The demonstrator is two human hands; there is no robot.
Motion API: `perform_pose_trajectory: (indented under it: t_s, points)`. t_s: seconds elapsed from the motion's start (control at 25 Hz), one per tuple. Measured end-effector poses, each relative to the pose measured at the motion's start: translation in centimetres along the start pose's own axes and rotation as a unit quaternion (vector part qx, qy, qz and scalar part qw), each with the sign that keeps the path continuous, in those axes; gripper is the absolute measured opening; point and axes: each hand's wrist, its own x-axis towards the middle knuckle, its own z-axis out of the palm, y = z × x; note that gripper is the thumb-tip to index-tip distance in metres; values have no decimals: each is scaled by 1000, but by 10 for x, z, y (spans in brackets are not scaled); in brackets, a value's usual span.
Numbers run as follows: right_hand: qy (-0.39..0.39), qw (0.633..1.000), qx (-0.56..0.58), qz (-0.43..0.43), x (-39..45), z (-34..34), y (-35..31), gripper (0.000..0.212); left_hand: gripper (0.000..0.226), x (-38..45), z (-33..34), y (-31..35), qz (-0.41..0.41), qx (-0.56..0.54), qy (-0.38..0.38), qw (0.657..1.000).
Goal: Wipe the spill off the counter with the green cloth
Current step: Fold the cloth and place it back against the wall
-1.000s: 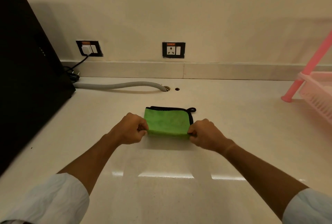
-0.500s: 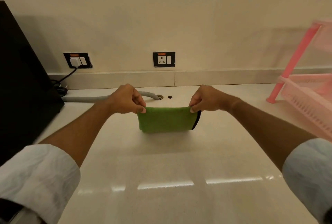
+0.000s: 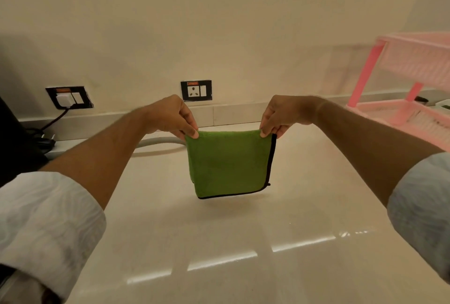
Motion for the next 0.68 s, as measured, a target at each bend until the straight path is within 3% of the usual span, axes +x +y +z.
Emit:
perform_pose_trajectory:
  t_s: [0.24,0.68]
  points:
    - [22,1000,8,6,-1,-43,46,11,12,38,25,44,17,5,12,1000]
    - [48,999,-4,-1,23,-135,164,15,11,143,112,127,33,86,122,988]
